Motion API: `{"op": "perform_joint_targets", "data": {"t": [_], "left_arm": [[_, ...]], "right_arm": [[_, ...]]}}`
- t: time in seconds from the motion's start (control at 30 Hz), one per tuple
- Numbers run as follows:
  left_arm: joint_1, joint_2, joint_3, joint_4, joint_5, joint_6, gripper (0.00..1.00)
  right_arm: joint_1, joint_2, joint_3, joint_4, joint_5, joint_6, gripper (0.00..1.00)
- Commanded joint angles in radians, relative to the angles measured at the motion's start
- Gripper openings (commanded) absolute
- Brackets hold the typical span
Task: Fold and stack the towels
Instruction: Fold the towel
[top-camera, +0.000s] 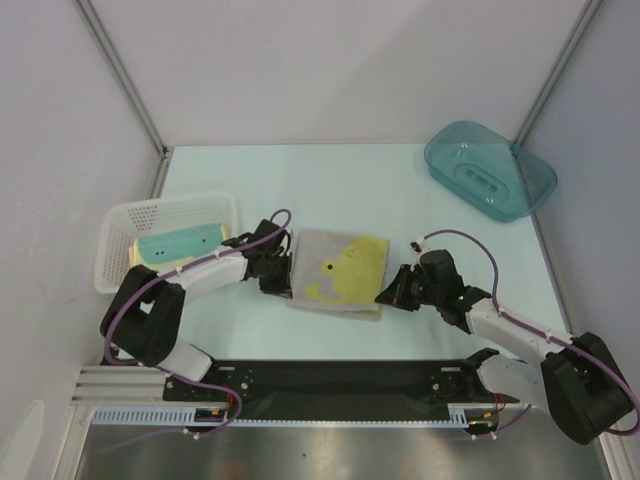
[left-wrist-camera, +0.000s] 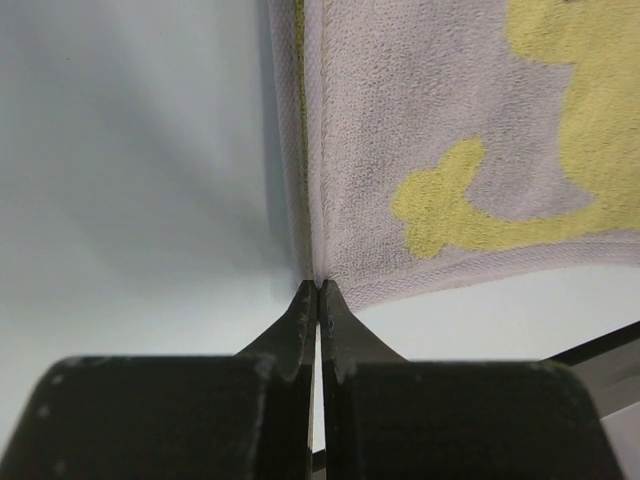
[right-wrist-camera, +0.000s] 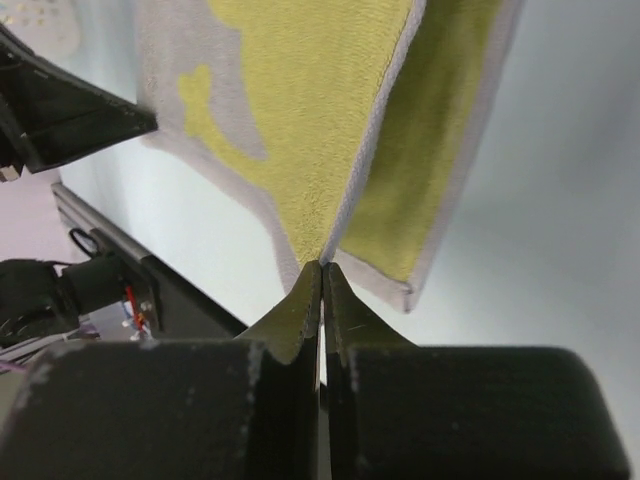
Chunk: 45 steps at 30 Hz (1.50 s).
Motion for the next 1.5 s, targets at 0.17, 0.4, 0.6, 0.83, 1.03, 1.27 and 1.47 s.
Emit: {"op": "perform_joint_targets", "data": {"t": [0.17, 0.4, 0.6, 0.83, 1.03, 1.27, 1.47], "left_arm": [[0.005, -0.034, -0.031, 0.011, -0.024, -0.004, 0.00], [0.006, 0.007, -0.042, 0.007, -0.070, 0.005, 0.00], [0.005, -0.011, -0.020, -0.013, -0.075, 0.003, 0.00], [0.006, -0.111, 0.061, -0.099, -0.035, -0.003, 0.00], [0.006, -0.100, -0.025, -0.052, 0.016, -0.004, 0.00], [0.005, -0.046, -0.071, -0.035, -0.040, 0.008, 0.00], [0.005, -0.017, -0.070, -0.030, -0.043, 0.013, 0.00]], "right_arm": [[0.066, 0.017, -0.075, 0.062, 0.101, 0.104, 0.00], [0.067, 0.083, -0.132, 0.122, 0.112, 0.099, 0.00], [0.067, 0.048, -0.114, 0.110, 0.110, 0.092, 0.00], [0.076, -0.079, 0.009, -0.050, 0.062, 0.105, 0.00], [0.110, -0.141, -0.096, -0.009, 0.107, 0.188, 0.00], [0.113, -0.077, -0.196, 0.127, 0.085, 0.201, 0.00], [0.116, -0.008, -0.204, 0.176, 0.087, 0.197, 0.00]]}}
